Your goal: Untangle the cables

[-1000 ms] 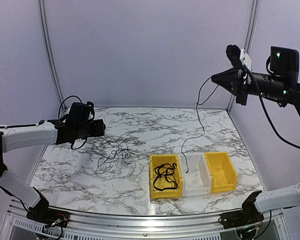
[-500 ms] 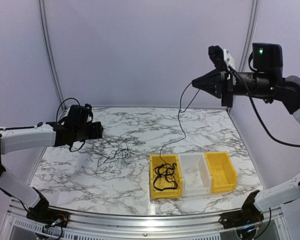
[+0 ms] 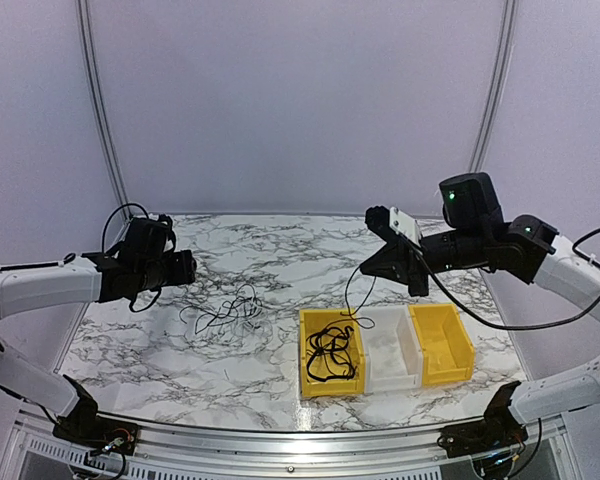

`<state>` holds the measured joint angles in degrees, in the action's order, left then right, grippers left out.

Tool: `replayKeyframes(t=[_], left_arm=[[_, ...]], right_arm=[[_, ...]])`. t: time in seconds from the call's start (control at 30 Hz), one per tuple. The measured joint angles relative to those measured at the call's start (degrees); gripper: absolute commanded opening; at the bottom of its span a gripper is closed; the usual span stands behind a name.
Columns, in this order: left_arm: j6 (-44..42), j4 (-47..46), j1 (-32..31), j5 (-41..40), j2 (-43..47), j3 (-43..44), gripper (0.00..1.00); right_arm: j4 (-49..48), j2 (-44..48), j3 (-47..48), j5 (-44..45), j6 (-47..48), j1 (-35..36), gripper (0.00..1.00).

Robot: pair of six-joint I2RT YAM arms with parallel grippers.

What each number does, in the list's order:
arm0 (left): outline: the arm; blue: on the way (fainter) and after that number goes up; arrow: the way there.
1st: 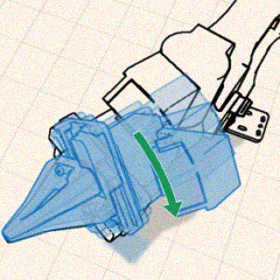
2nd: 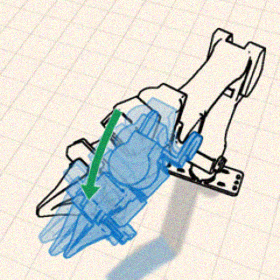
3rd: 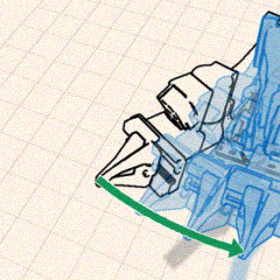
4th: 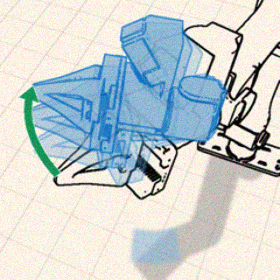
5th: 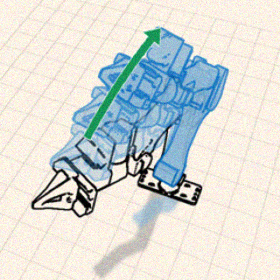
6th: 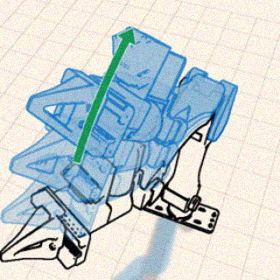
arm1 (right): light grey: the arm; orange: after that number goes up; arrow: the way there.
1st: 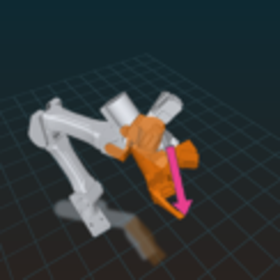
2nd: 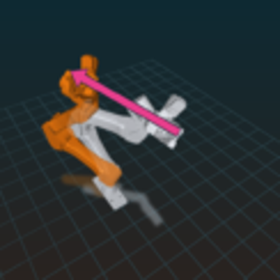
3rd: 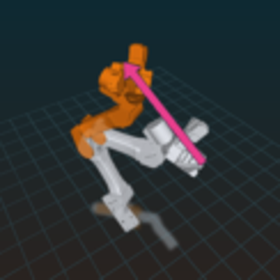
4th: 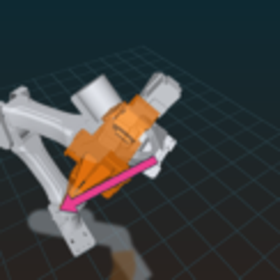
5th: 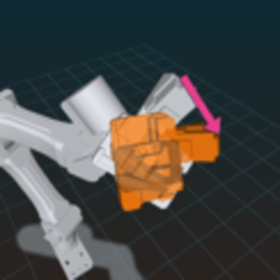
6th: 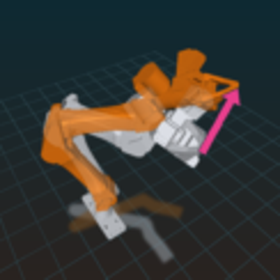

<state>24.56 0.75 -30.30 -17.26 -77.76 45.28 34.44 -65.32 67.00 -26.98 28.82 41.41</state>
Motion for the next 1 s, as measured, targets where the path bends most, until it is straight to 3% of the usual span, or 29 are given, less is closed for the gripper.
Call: replayKeyframes(t=[0.43,1.0], left_arm=[[2.3,-0.2,0.6,-0.4,3.8,-6.5,0.72],[-0.2,1.4,2.5,-0.8,17.0,-12.7,0.74]], right_arm=[[-9.2,-6.1,-9.0,-5.2,-7.7,0.6,0.00],[-15.9,-20.2,3.4,-6.1,-9.0,13.5,0.00]])
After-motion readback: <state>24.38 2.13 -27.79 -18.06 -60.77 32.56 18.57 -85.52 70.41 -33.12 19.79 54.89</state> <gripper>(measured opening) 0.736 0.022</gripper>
